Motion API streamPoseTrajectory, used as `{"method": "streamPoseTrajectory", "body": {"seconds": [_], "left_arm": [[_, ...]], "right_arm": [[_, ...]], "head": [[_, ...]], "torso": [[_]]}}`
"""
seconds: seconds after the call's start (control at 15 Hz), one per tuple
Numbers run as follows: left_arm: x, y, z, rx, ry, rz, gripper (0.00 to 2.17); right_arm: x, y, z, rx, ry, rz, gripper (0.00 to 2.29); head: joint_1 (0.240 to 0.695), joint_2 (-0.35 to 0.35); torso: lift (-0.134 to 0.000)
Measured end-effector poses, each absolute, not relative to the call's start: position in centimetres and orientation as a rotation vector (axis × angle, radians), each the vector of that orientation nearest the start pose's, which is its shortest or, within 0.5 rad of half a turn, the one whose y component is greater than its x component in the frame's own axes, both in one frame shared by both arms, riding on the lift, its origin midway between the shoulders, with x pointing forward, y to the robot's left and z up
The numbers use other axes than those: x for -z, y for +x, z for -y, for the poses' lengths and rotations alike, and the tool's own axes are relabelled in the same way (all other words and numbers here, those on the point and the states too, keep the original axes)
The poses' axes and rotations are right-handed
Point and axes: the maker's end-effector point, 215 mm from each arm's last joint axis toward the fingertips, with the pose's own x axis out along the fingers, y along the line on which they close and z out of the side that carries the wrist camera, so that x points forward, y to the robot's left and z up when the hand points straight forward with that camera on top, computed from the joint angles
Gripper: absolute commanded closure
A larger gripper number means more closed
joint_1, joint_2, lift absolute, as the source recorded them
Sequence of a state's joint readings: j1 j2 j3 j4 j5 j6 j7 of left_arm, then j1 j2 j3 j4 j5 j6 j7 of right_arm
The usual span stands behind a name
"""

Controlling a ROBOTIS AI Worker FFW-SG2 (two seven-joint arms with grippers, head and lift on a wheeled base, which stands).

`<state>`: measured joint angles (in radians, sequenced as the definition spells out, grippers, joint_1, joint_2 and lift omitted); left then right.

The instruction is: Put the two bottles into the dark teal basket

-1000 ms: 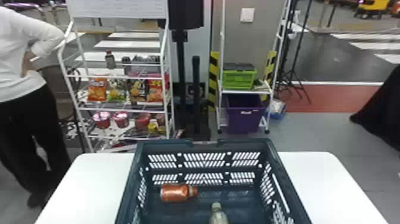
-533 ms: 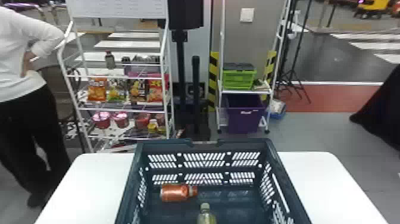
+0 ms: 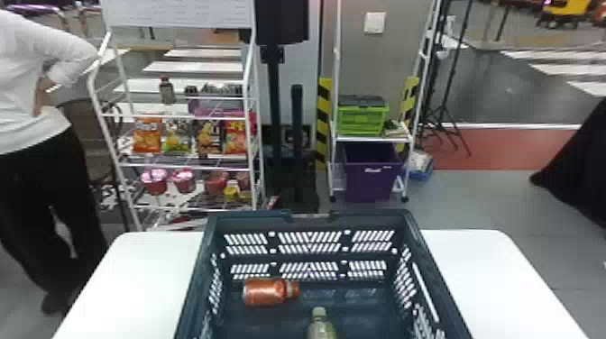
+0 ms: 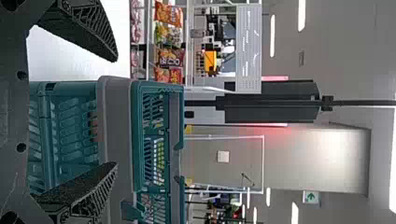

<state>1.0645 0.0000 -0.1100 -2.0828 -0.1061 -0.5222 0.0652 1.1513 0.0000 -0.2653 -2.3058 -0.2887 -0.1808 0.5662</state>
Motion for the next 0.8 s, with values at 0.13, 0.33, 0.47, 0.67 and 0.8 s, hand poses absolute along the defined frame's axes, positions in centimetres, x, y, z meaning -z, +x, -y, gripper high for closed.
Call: {"method": "streamPoseTrajectory", "body": {"seconds": [0.13, 0.33, 0.47, 0.67, 0.8], "left_arm": [[35.8, 25.2, -17.5, 0.031, -0.016, -0.033, 0.09], [36.5, 25.0, -17.0, 0.030, -0.028, -0.045, 0.09], [36.6, 24.9, -17.0, 0.027, -0.029, -0.048, 0.09], [36.3, 24.8, -16.8, 0.018, -0.035, -0.046, 0.09], [36.0, 24.8, -16.3, 0.021, -0.039, -0.041, 0.09]], "right_arm": [[34.5, 23.7, 24.0, -0.344, 0.104, -0.185, 0.06], [34.7, 23.6, 24.2, -0.341, 0.103, -0.189, 0.06], [34.7, 23.5, 24.4, -0.345, 0.105, -0.187, 0.06], [34.6, 23.3, 24.9, -0.349, 0.113, -0.185, 0.06], [34.5, 23.1, 25.2, -0.352, 0.118, -0.183, 0.06]], "head": [[0.499, 0.000], [0.499, 0.000], [0.499, 0.000], [0.499, 0.000], [0.499, 0.000]], "torso": [[0.000], [0.000], [0.000], [0.000], [0.000]]}}
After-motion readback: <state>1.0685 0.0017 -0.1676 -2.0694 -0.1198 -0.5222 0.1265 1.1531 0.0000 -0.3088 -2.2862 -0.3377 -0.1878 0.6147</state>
